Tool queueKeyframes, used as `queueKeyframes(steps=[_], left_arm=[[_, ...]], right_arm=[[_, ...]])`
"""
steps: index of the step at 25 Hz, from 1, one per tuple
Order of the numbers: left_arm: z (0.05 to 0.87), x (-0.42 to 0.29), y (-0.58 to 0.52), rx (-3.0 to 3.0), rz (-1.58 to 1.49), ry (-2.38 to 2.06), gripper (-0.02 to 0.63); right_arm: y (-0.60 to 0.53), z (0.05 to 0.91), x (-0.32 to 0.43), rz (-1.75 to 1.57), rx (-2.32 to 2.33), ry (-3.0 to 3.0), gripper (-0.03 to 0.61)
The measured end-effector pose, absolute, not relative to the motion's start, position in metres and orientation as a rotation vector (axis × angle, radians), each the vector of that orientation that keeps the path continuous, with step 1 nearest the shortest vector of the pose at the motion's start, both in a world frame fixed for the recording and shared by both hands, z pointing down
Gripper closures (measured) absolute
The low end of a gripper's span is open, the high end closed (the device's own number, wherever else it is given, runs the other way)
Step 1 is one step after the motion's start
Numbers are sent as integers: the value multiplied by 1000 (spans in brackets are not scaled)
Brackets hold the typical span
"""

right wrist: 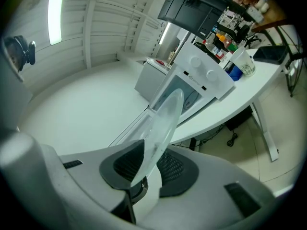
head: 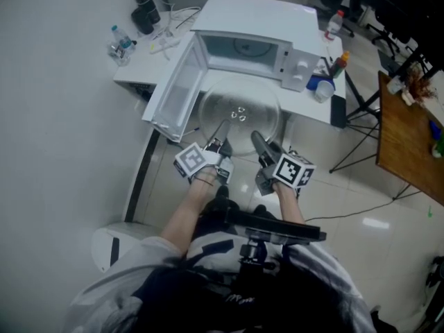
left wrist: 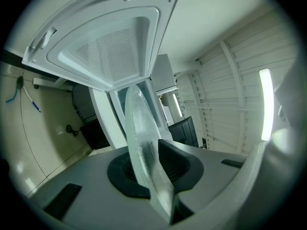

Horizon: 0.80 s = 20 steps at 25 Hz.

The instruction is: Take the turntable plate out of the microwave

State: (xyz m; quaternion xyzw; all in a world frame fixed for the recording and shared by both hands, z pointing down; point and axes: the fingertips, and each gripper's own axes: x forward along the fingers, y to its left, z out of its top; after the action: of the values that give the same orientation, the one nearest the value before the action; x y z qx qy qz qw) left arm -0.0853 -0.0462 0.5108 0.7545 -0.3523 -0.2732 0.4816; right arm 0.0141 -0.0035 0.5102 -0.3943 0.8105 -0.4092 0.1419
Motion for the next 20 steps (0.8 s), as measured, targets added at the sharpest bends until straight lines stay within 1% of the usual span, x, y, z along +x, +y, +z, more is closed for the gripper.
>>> queueKeyframes(steps=[5, 20], left_arm=[[498, -76, -52, 1850, -714, -792, 569], [493, -84, -55, 1874, -714, -781, 569]], right_arm=[[-9, 510, 18, -1168, -1142, 2341, 486], [-11, 507, 8, -1163, -1147, 2338, 486]])
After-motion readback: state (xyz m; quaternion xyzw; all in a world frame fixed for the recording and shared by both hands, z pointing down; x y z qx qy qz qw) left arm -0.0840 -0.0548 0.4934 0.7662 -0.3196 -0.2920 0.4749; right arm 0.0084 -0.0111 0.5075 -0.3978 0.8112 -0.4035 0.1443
